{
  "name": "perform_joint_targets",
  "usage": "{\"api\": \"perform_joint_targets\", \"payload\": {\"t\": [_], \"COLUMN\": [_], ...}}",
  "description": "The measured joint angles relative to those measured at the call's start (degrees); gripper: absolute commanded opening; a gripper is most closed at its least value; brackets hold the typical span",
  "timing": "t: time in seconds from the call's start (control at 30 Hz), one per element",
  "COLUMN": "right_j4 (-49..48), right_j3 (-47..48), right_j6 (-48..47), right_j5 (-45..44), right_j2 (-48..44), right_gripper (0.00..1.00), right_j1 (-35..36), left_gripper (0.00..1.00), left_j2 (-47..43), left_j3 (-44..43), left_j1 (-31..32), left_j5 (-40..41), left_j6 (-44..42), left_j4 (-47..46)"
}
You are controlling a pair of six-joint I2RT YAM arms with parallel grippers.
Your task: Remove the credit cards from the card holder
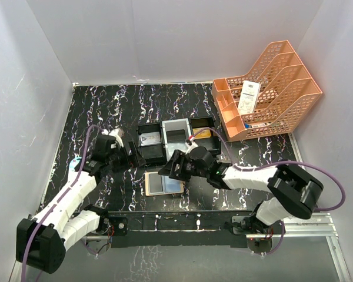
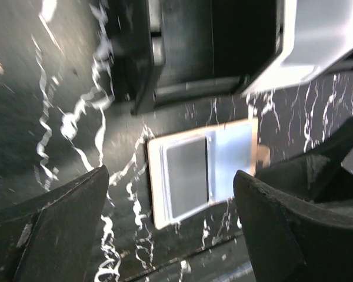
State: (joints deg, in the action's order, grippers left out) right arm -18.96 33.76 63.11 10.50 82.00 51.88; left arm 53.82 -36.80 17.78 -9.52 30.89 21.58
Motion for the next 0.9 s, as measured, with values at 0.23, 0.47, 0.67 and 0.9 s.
{"api": "perform_joint_targets", "payload": {"t": [0.23,0.47,0.67,0.9], "right_j4": [-1.03,-2.32,-2.25,0.48], "right_j3": [2.91,3.87,3.89,4.85], "right_j6": [1.57,3.15,3.45,3.48], "right_j5": [4.07,5.86,5.97,5.75], "right_j2": [7.56,12.17,14.01,15.76], "right_gripper": [0.47,0.41,0.36,0.33], "right_j1": [0.17,0.24,0.24,0.24], "left_gripper": [0.66,0.55,0.51,0.34], "left_j2": [-0.02,0.15,1.75,4.44], "left_j3": [7.54,8.79,8.79,8.81], "left_j1": [0.09,1.05,3.48,6.71], "left_j5": [-9.88,-12.83,-13.25,-12.92], "left_j6": [6.73,9.20,10.27,12.50], "left_j4": [-3.30,-4.94,-5.97,-7.19]}}
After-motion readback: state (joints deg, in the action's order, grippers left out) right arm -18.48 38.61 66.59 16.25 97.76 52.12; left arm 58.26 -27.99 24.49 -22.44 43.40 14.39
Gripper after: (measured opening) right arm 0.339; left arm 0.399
